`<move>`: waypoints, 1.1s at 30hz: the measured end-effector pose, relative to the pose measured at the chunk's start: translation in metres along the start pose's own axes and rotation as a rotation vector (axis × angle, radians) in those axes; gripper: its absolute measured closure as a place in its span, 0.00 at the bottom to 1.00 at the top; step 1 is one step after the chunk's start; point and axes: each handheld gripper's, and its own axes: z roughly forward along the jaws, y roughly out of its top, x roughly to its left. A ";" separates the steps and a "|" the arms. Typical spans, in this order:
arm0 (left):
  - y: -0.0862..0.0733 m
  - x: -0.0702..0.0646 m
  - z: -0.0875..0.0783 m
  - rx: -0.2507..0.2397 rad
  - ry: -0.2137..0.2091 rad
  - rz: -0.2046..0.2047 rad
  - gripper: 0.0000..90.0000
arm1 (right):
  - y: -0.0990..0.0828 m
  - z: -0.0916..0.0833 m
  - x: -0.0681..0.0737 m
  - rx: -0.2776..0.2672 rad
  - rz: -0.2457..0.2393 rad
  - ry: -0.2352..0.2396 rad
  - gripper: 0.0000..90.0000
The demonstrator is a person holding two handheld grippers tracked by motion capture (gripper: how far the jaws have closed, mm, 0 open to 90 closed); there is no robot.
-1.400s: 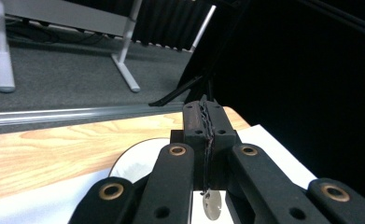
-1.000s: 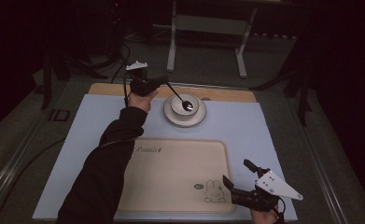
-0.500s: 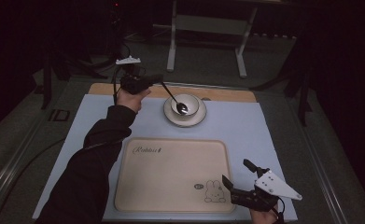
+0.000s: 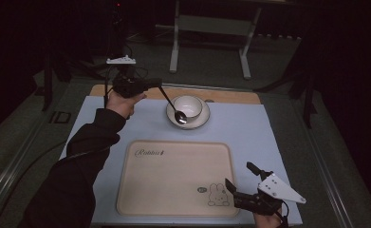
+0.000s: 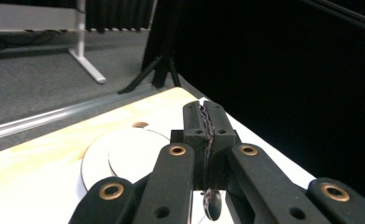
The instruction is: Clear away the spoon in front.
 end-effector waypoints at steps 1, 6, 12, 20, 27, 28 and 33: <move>0.000 -0.001 -0.001 0.003 -0.011 0.004 1.00 | 0.000 0.000 0.000 0.000 -0.001 0.000 0.14; -0.002 -0.006 -0.012 0.020 -0.037 0.020 1.00 | 0.000 0.000 0.000 0.001 -0.002 -0.007 0.14; -0.003 -0.011 -0.022 0.055 -0.072 0.045 1.00 | 0.000 0.001 0.001 -0.001 -0.005 -0.007 0.14; -0.010 -0.018 -0.033 0.103 -0.110 0.075 1.00 | 0.000 0.003 0.002 0.004 -0.008 -0.003 0.14; -0.016 -0.023 -0.045 0.126 -0.155 0.110 1.00 | 0.000 0.004 0.003 0.004 -0.008 0.000 0.14; -0.016 -0.023 -0.047 0.132 -0.166 0.110 1.00 | 0.000 0.004 0.003 0.005 -0.005 0.000 0.14; -0.022 -0.027 -0.055 0.163 -0.186 0.130 1.00 | 0.000 0.004 0.003 0.006 -0.006 0.000 0.14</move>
